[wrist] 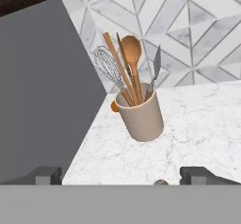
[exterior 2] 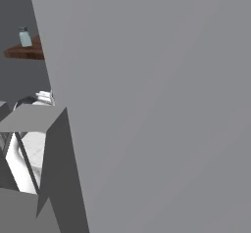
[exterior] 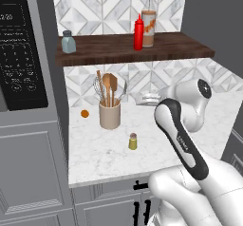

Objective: Put the shaker and condiment bottle from the counter next to their counterparts in the cabinet.

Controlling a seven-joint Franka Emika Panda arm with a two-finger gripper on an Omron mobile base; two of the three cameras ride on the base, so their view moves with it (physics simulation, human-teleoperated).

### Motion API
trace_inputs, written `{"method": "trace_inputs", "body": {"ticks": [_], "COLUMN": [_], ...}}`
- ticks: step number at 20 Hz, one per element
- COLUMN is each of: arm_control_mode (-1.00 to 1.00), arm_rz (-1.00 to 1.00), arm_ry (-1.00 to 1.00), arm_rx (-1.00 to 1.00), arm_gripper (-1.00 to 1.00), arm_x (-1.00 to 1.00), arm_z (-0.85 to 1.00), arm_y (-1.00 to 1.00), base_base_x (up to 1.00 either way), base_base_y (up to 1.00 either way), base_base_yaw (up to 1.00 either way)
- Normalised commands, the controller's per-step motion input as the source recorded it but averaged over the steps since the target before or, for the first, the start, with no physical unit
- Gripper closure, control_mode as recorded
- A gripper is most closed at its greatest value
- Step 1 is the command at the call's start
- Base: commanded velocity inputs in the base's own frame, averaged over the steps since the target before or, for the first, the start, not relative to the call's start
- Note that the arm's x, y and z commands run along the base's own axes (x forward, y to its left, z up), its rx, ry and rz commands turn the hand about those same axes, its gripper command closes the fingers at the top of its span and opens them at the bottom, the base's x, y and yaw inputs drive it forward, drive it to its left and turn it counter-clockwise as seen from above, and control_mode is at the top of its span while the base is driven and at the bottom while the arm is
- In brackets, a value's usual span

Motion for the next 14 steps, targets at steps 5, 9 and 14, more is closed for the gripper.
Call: {"method": "trace_inputs", "body": {"ticks": [5, 9, 14], "arm_control_mode": [-1.0, -1.0, -1.0], "arm_rz": [0.05, 0.02, 0.02], "arm_ry": [0.17, 0.15, 0.11], "arm_rx": [-0.09, -0.09, -0.1], "arm_gripper": [-1.0, -1.0, -1.0], "arm_x": [0.0, 0.0, 0.0], "arm_z": [-0.17, -0.18, -0.25], "arm_y": [0.0, 0.0, 0.0], "base_base_x": [0.0, 0.0, 0.0], "base_base_y": [0.0, 0.0, 0.0], "base_base_yaw": [0.0, 0.0, 0.0]}}
